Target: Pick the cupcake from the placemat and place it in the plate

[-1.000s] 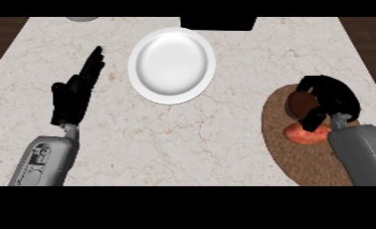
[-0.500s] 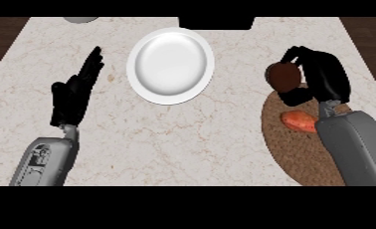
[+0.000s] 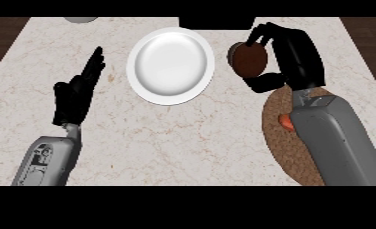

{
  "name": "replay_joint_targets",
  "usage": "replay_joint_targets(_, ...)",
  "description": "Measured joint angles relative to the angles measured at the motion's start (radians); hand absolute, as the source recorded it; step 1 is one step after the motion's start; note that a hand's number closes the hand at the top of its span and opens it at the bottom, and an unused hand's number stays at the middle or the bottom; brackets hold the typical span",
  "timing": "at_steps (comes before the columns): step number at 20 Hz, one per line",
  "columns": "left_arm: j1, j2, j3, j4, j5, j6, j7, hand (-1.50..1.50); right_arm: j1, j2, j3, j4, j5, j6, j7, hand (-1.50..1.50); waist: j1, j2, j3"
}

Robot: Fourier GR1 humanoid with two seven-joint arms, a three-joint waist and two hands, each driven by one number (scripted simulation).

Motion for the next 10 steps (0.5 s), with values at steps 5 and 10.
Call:
replay_joint_targets(5, -0.003, 0.007, 0.016, 0.012, 0.006, -0.023, -0.011, 0.0, -0.122, 0.118, 0.009, 0.139, -0.003, 0.002, 0.023, 1.5, 0.006, 0.002, 0.0)
replay_joint_targets(10, -0.014, -0.003, 0.017, 0.012, -0.004, -0.019, -0.012, 0.0, -0.265, 0.217, 0.021, 0.35, -0.009, -0.061, 0.026, 1.5, 0.017, 0.006, 0.0)
